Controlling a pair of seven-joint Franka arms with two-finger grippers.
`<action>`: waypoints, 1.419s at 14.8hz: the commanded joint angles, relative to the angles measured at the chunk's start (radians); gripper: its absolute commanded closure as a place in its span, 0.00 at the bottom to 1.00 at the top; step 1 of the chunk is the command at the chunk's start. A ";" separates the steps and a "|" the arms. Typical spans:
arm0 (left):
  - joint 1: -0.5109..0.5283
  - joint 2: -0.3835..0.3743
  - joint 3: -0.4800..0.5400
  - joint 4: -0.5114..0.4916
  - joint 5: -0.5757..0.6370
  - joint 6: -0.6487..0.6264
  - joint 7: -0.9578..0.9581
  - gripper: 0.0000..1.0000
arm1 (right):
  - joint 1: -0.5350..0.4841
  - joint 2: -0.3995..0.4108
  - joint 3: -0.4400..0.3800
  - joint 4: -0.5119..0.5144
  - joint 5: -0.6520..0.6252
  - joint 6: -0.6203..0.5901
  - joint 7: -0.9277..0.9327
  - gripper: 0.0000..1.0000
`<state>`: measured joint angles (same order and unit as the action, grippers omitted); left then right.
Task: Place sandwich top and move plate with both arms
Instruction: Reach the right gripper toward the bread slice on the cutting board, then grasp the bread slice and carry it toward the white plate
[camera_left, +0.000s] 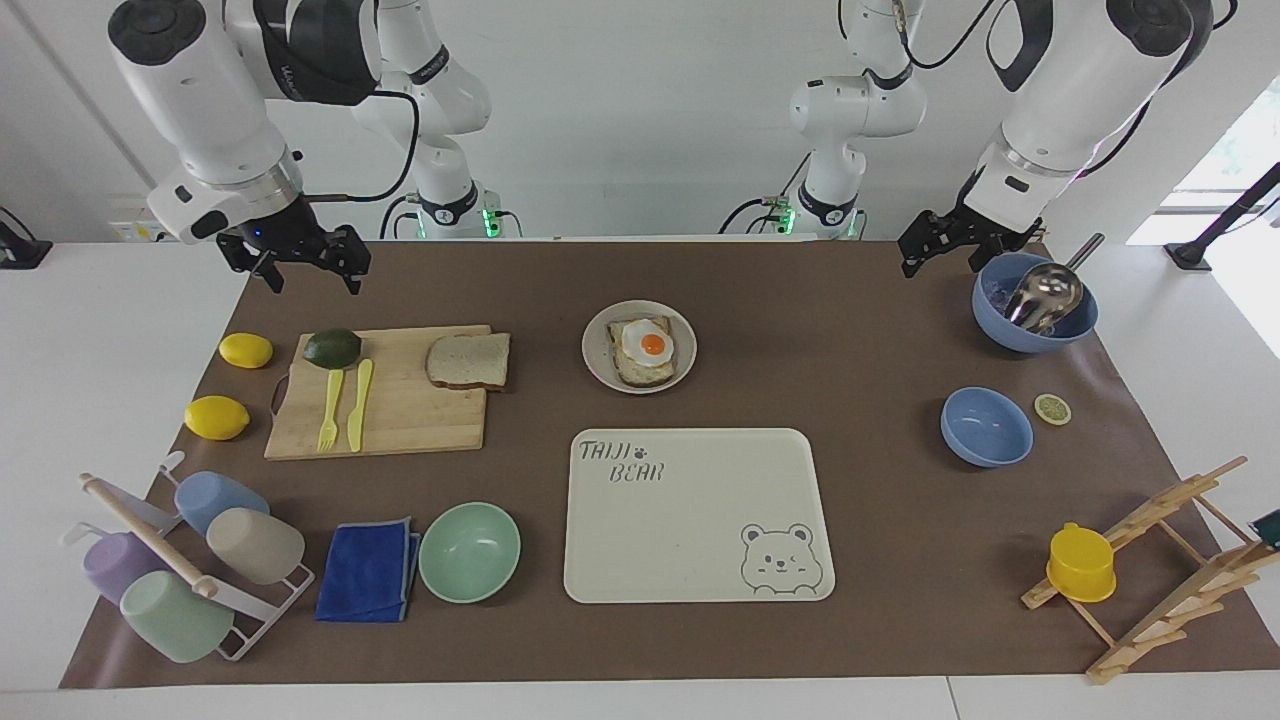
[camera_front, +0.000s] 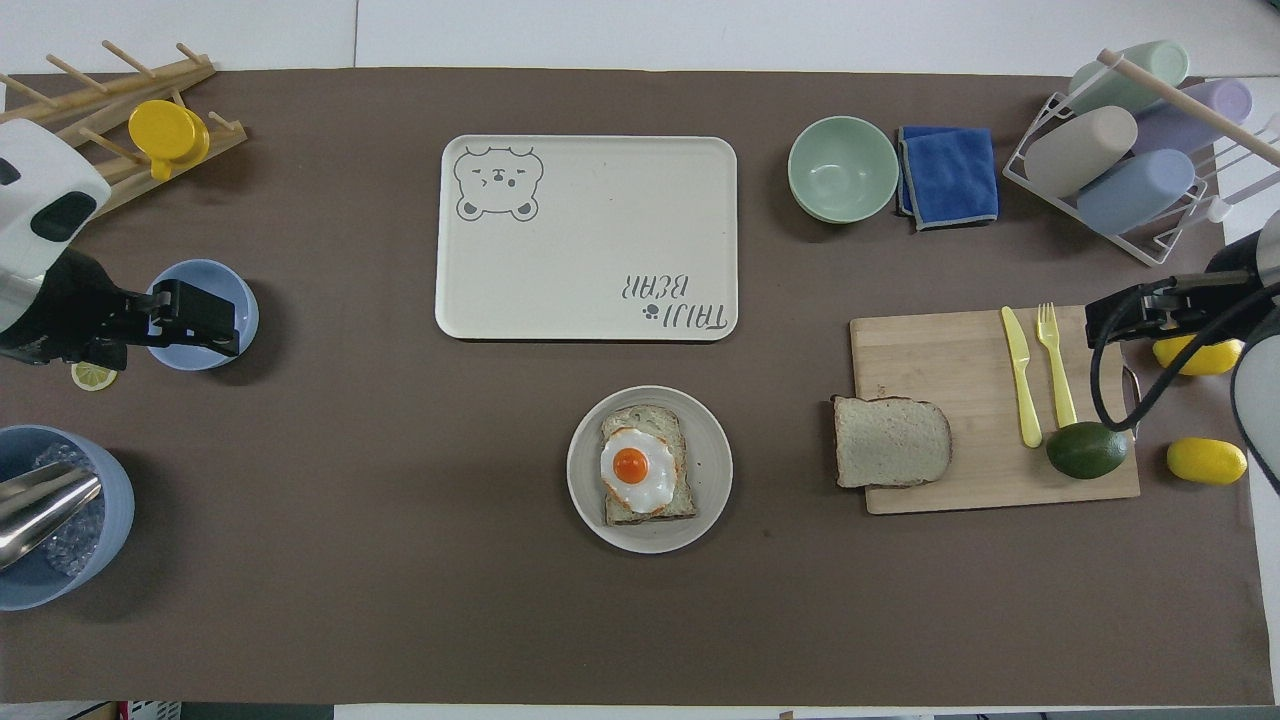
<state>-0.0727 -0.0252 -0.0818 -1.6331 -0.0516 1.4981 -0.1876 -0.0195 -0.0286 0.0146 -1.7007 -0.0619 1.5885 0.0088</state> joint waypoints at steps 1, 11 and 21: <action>0.016 -0.021 -0.012 -0.016 -0.011 -0.001 -0.004 0.00 | -0.010 0.010 0.002 0.021 0.004 -0.013 -0.018 0.00; 0.016 -0.021 -0.010 -0.016 -0.011 -0.001 -0.004 0.00 | -0.005 -0.001 0.007 0.006 0.007 -0.022 -0.010 0.00; 0.016 -0.021 -0.010 -0.016 -0.011 -0.001 -0.004 0.00 | 0.240 0.070 0.036 -0.097 0.030 0.125 0.202 0.00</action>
<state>-0.0726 -0.0253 -0.0818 -1.6331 -0.0516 1.4981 -0.1876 0.1490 -0.0143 0.0480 -1.7638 -0.0361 1.6529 0.1059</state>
